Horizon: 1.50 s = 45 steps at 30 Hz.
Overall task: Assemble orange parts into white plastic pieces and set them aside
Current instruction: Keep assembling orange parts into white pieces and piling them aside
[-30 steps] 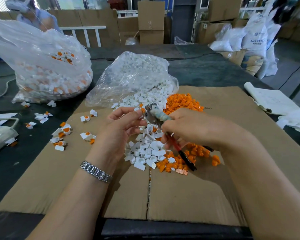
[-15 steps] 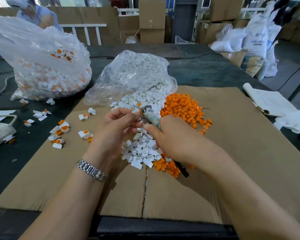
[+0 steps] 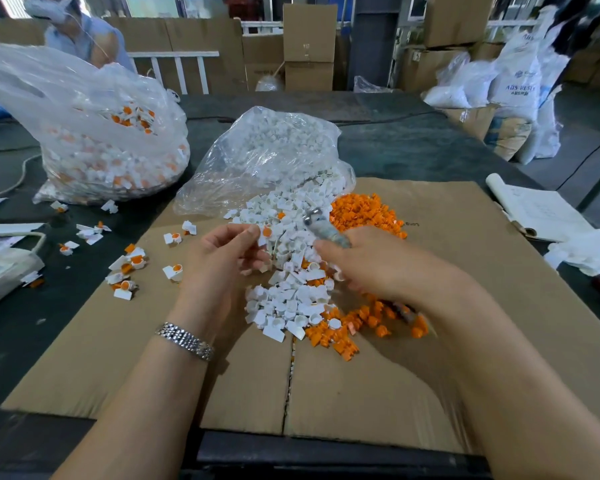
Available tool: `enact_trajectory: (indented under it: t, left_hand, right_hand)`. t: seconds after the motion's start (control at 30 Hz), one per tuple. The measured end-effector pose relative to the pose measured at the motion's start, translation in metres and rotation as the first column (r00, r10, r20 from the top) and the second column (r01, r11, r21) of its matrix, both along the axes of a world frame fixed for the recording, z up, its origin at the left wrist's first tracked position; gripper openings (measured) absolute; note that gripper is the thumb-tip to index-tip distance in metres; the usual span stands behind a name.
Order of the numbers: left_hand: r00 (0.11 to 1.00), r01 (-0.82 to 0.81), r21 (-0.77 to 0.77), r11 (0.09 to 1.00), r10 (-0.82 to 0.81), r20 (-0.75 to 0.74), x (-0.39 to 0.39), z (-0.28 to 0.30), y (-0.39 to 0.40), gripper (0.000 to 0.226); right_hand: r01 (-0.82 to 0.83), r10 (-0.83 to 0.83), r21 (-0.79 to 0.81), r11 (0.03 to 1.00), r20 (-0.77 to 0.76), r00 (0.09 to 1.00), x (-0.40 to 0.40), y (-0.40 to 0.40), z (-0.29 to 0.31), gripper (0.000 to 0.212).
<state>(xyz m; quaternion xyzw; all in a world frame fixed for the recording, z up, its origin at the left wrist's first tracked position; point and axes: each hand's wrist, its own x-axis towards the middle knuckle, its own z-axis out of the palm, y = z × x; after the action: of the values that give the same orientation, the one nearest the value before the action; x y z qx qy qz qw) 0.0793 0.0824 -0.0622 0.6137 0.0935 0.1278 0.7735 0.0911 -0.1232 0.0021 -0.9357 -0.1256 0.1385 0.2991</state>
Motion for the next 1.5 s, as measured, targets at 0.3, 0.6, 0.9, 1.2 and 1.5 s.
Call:
enact_trajectory:
  t: [0.3,0.6,0.9,1.2,1.5]
  left_hand:
    - [0.826,-0.41,0.865,0.289,0.521,0.217,0.0,0.005,0.041,0.022]
    - [0.984,-0.054,0.993,0.109,0.176,0.034,-0.009,0.004,0.011,0.02]
    - [0.995,-0.01,1.0,-0.026,0.099,0.013,-0.006,0.0,0.002,0.016]
    - [0.988,-0.111,0.982,0.151,0.12,0.093,-0.006,0.003,0.006,0.011]
    - [0.995,-0.046,0.82,0.57,0.095,-0.01,-0.013,-0.005,0.001,0.011]
  right_hand:
    - [0.358,-0.202,-0.442,0.822,0.361,0.91,0.03,-0.03,-0.04,0.06]
    - [0.356,-0.222,-0.383,0.852,0.35,0.91,0.036,-0.032,-0.055,0.063]
    - [0.284,-0.124,-0.329,0.901,0.432,0.893,0.043,-0.021,-0.031,0.024]
    - [-0.017,0.218,-0.548,0.836,0.304,0.927,0.044,-0.009,-0.034,0.029]
    - [0.003,0.181,-0.446,0.895,0.37,0.911,0.04,-0.015,-0.037,0.012]
